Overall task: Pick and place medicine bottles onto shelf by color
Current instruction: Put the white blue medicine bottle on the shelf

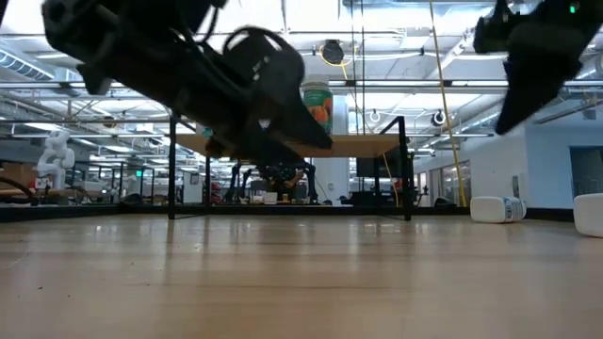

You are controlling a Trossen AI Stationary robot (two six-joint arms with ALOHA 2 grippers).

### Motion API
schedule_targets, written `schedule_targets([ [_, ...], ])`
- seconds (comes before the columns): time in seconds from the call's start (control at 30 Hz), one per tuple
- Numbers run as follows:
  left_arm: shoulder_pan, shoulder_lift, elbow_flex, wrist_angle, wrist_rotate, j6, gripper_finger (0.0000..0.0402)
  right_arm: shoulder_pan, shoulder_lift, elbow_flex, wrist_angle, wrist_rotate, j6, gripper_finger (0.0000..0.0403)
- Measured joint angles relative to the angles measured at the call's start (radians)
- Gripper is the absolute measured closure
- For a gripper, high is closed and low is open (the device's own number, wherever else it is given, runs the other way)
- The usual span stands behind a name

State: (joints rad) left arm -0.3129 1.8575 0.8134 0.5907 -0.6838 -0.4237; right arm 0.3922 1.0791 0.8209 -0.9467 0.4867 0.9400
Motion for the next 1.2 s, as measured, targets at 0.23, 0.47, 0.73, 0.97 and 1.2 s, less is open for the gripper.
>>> schedule_targets([
  [0.23, 0.041, 0.086, 0.065, -0.006, 0.058, -0.079, 0.0062, -0.142, 0.001, -0.003, -0.155, 0.067, 0.075, 0.0255],
  [0.47, 0.07, 0.086, 0.062, -0.035, 0.14, -0.078, 0.0062, -0.298, 0.003, -0.062, -0.055, 0.121, 0.049, 0.0173],
  [0.73, 0.087, 0.086, 0.062, 0.014, 0.187, -0.078, 0.0062, -0.51, 0.003, -0.243, 0.157, 0.034, 0.206, 0.0091],
  [0.97, 0.103, 0.086, 0.062, 0.045, 0.256, -0.024, 0.0062, -0.624, 0.001, -0.309, 0.2, 0.038, 0.358, 0.0077],
  [1.2, 0.11, 0.086, 0.062, 0.035, 0.269, -0.02, 0.0062, -0.629, 0.002, -0.352, 0.404, 0.002, 0.364, 0.0077],
])
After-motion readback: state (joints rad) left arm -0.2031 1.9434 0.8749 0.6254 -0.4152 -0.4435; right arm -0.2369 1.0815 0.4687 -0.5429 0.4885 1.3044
